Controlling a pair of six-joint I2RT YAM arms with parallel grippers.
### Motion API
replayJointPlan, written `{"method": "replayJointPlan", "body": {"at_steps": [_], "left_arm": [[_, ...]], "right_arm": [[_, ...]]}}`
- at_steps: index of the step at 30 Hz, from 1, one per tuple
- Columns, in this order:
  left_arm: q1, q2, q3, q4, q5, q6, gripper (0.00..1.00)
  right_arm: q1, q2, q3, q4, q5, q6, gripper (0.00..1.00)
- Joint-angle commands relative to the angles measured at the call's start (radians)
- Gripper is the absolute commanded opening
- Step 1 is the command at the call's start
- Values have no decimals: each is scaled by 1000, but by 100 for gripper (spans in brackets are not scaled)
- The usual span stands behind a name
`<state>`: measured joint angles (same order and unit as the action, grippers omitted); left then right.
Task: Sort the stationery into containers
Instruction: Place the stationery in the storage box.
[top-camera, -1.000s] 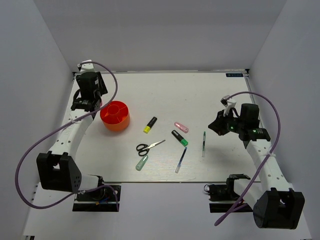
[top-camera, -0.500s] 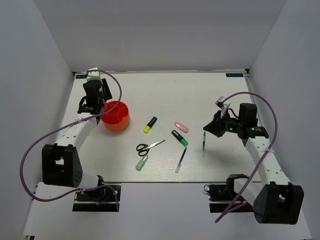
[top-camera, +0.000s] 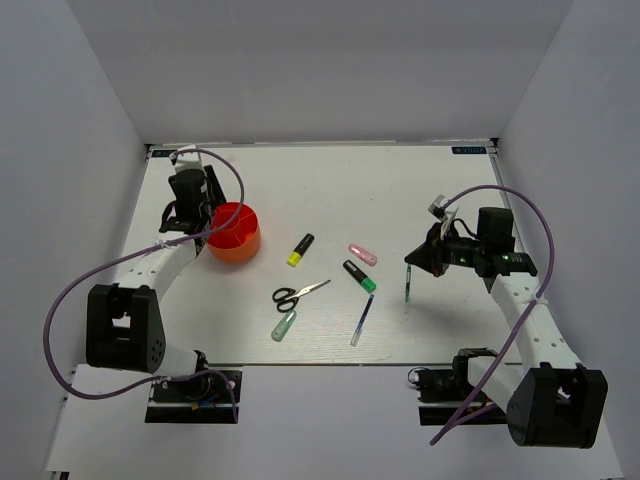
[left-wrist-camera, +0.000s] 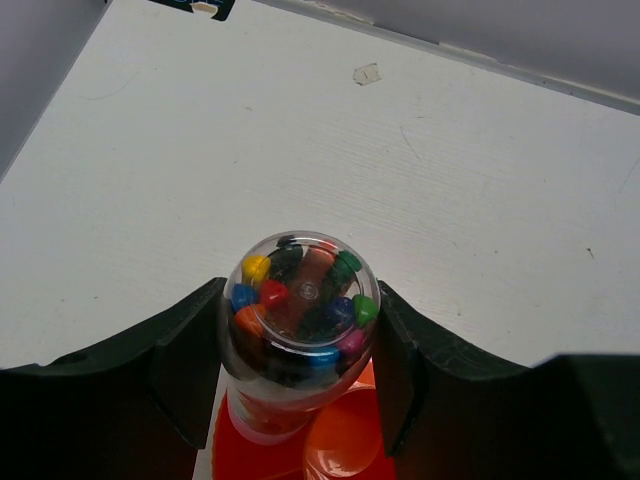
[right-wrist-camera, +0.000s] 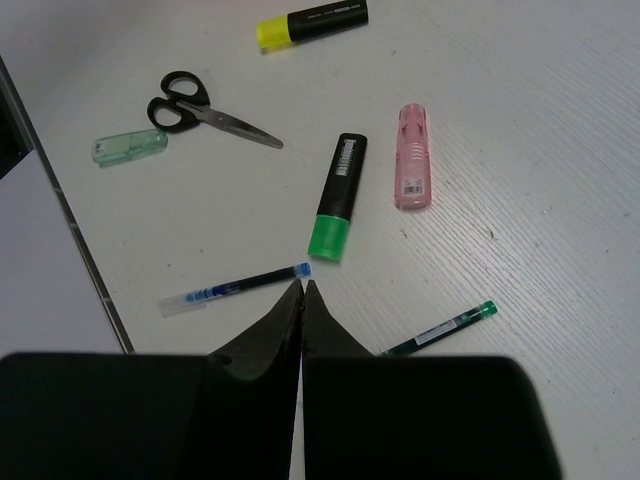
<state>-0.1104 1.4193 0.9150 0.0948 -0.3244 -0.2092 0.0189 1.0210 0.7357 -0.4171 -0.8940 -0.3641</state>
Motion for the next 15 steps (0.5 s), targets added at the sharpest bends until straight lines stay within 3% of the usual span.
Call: {"method": "replayJointPlan", "body": {"at_steps": [1,10,15], "left_arm": [[-5,-16,-18,57,1,-21,0],[-21,-22,-70,88,-24,-27,7],[-18,-49,-129,115,-35,-44,18]], "right_arm": [[-5,-2,11,-5,-36,-21,0],[-5,-9,11,-3,-39,-22,0],[-5,-13,11,-3,-46,-21,0]]}}
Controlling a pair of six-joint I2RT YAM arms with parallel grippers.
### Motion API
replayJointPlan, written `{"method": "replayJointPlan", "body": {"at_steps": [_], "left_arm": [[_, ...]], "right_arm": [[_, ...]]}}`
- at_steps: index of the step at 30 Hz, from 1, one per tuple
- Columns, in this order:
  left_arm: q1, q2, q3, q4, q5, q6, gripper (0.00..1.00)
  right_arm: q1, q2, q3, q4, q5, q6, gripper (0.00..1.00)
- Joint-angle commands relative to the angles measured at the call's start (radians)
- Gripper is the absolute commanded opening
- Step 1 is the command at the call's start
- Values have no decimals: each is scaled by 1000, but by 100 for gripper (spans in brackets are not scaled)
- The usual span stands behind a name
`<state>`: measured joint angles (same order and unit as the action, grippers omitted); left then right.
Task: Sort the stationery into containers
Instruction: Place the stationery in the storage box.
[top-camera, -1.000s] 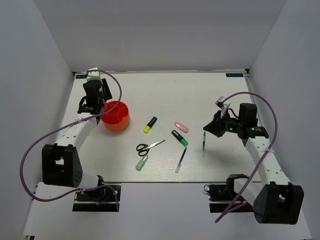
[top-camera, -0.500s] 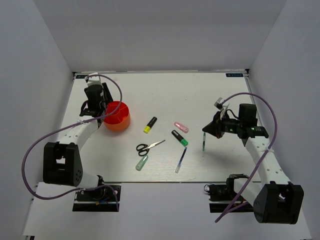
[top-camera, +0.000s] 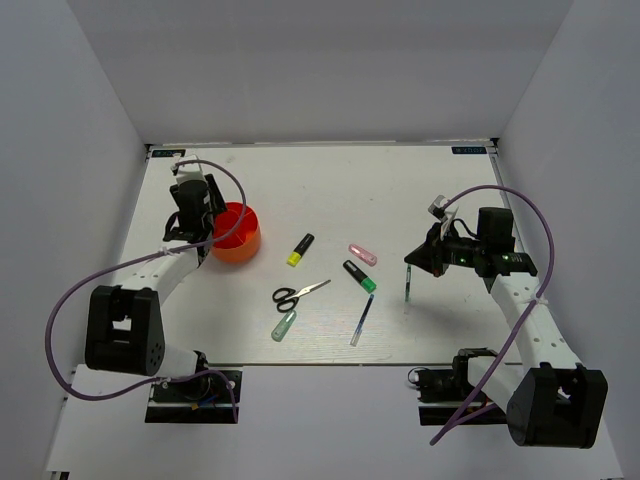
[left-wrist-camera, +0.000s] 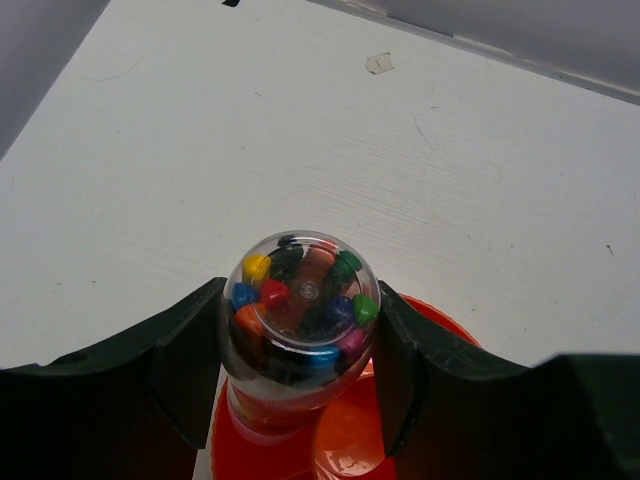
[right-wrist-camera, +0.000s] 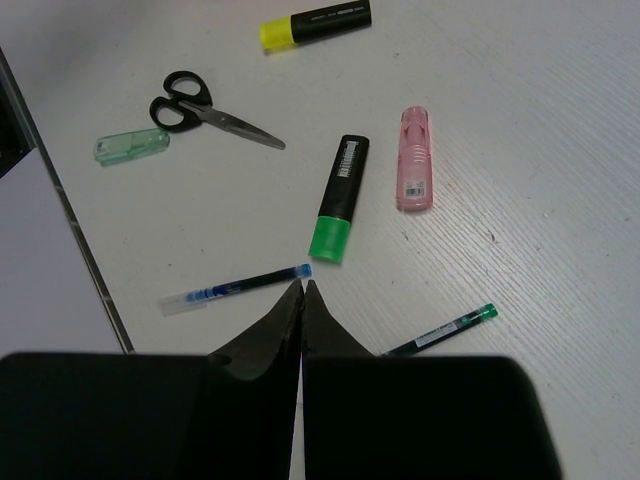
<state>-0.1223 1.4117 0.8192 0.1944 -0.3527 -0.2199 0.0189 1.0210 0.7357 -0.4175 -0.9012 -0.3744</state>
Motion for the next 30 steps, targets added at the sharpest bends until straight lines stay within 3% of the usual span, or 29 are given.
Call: {"method": "replayJointPlan", "body": {"at_steps": [1,5,6,12,19,21,26,30], "left_arm": [[-8,-48,-46,19,-9,-35,21],[-7,-66,-75,22,-11,-49,36],[-10,-77,-84,23,-11,-50,47],[-11,-106,-98,2,-11,-58,75],[-13,-138,-101,-47,-8,-64,87],[-11,-146,-100,-64,-2,-70,87],[-11,-163,-89,-85,15,-70,52],[-13,-163,-83,-104,18,-82,52]], "right_arm": [[-5,-12,13,-6,-39,-11,0],[-4,-13,13,-7,-42,-9,0],[-7,-15,13,-4,-44,-11,0],[-5,-19,13,-9,-44,-9,7],[-5,-21,14,-9,-38,-9,23],[-4,-21,11,-7,-36,-8,25],[-5,-29,14,-9,-25,-6,25],[-5,-41,13,-6,-22,-1,25]]}}
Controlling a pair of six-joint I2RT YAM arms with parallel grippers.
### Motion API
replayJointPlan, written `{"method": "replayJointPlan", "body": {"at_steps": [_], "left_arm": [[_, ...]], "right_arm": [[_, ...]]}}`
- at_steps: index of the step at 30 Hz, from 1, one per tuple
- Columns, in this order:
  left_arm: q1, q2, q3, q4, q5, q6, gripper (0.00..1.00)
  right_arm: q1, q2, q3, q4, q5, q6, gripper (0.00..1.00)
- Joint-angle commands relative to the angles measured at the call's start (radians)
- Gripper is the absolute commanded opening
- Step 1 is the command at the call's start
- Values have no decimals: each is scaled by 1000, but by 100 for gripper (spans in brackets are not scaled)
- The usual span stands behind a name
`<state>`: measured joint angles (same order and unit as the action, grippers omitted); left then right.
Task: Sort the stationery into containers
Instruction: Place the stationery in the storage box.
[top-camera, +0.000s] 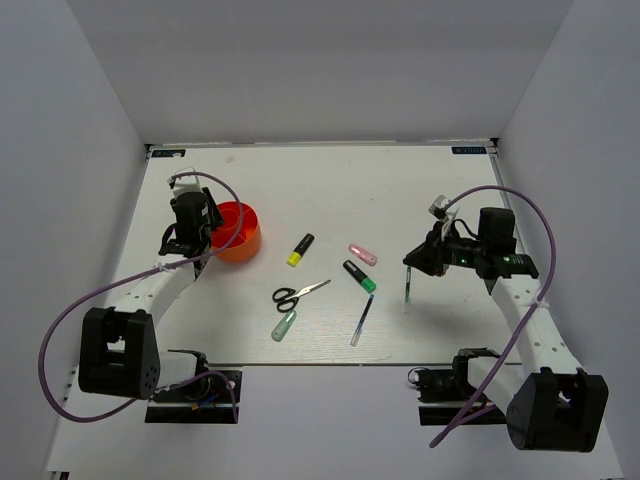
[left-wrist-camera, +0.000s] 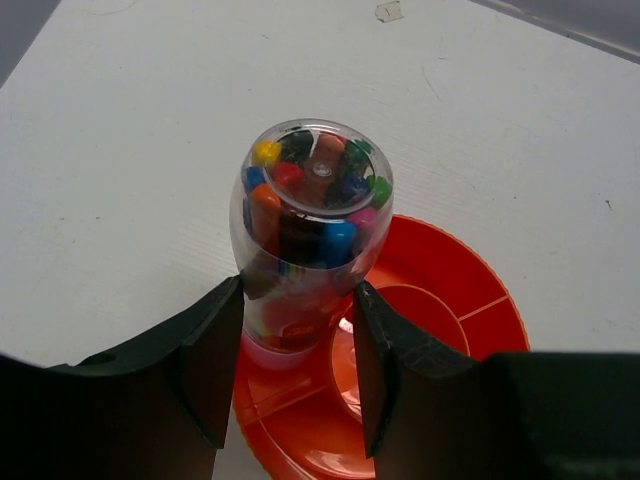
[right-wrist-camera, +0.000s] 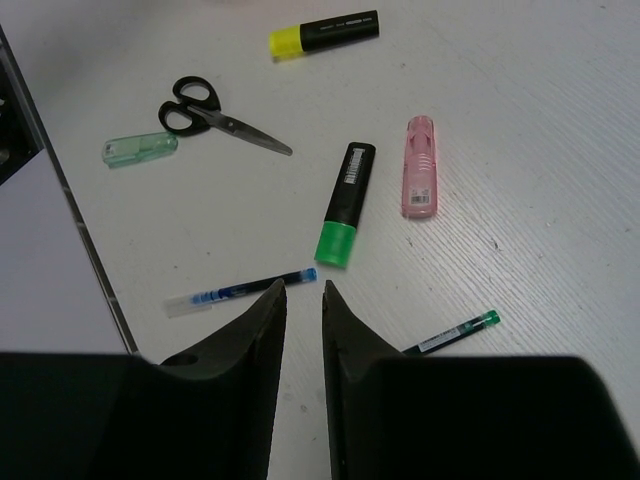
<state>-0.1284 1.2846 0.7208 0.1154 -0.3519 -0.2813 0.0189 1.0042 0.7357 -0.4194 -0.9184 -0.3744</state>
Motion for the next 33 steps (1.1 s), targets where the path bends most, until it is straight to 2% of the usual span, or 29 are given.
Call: {"method": "replayJointPlan", "body": {"at_steps": [1,3,9,16,33], "left_arm": [[-5,-36,19,-29,16,-18,52],[-7,-33,20,-39,16,-21,50],[-11,-53,-17,-39,34,-27,28],[-17,-85,-81,-5,39,-18,15],[-86,-123,-133,-28,10,11,14]], "right_arm": [[-7,-29,11,-5,-4,0,25],[-7,-35,8,-4,0,2,25],[-8,-42,8,-1,-2,0,25],[-5,-45,5,1,-2,0,25],[-5,-55,5,4,-14,5,25]]}}
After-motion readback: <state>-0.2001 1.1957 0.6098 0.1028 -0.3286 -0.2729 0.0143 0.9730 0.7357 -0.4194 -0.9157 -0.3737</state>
